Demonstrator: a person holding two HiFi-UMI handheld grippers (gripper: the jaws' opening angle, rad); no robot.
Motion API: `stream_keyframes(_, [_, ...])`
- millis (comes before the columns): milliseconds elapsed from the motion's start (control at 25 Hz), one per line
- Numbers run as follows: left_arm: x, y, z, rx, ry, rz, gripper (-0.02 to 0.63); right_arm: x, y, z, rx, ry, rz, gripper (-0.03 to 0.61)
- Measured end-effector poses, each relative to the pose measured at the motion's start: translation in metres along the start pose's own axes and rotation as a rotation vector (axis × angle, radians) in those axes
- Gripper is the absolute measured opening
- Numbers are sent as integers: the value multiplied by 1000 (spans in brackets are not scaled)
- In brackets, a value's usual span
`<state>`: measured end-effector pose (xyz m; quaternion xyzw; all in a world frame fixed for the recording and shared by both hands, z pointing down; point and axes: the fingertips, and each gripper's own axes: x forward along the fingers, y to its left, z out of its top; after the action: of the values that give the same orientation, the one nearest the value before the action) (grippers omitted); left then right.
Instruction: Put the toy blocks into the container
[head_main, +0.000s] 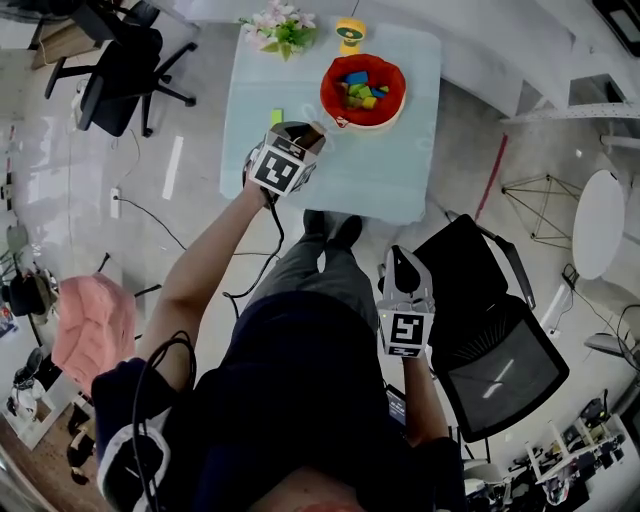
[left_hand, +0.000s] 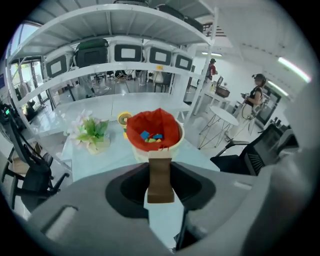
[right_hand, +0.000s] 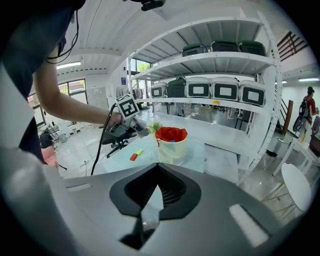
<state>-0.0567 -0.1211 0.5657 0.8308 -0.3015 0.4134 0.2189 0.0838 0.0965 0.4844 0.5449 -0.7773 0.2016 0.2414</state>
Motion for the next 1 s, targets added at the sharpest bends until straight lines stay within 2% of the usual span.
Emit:
stream_keyframes(160, [-1,-6,35,60,-11,-20,133,-4,-1,2,0,-11,-8,0])
stream_keyframes(360, [17,-6,65,124,19,-39,133,-12,-4,1,10,-10,-30,0])
stream_keyframes(680, [56,-2,78,164,134,-43,133,-23,-11,-8,37,-1,-66,0])
stream_keyframes(880, [73,2,86,181,157,-34,133,-27,-17,-14,55,2,-85,0])
stream_keyframes(1000, [87,-3,82,167,185,-67,134,-28,-19,-15,60,5,-88,0])
